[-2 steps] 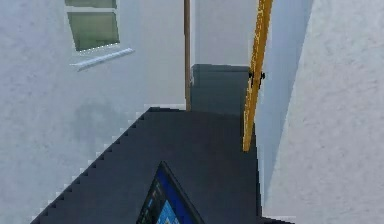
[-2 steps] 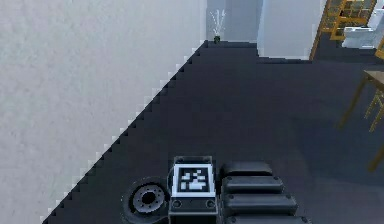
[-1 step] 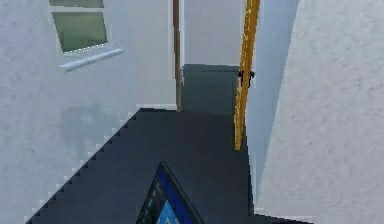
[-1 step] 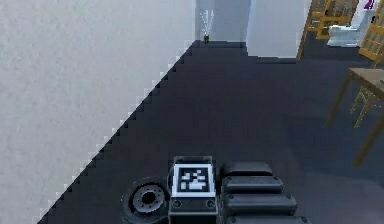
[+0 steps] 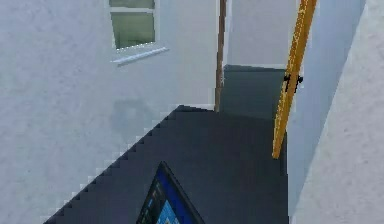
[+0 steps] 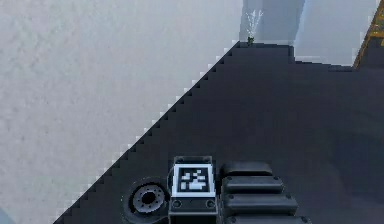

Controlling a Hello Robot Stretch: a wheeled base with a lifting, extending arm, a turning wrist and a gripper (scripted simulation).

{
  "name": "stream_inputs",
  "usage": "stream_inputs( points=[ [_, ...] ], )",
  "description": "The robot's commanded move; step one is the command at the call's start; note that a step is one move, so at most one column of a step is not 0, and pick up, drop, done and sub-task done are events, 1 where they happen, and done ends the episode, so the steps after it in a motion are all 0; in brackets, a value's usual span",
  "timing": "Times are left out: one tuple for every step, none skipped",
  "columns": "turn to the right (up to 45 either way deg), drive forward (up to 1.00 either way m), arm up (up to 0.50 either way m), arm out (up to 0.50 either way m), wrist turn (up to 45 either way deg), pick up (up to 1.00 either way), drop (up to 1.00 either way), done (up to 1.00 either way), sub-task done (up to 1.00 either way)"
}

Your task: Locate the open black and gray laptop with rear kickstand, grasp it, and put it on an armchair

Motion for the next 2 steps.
stream_inputs(
  points=[
    [0.0, 1.0, 0.0, 0.0, 0.0, 0.0, 0.0, 0.0, 0.0],
    [-3.0, 0.0, 0.0, 0.0, 0.0, 0.0, 0.0, 0.0, 0.0]
  ],
)
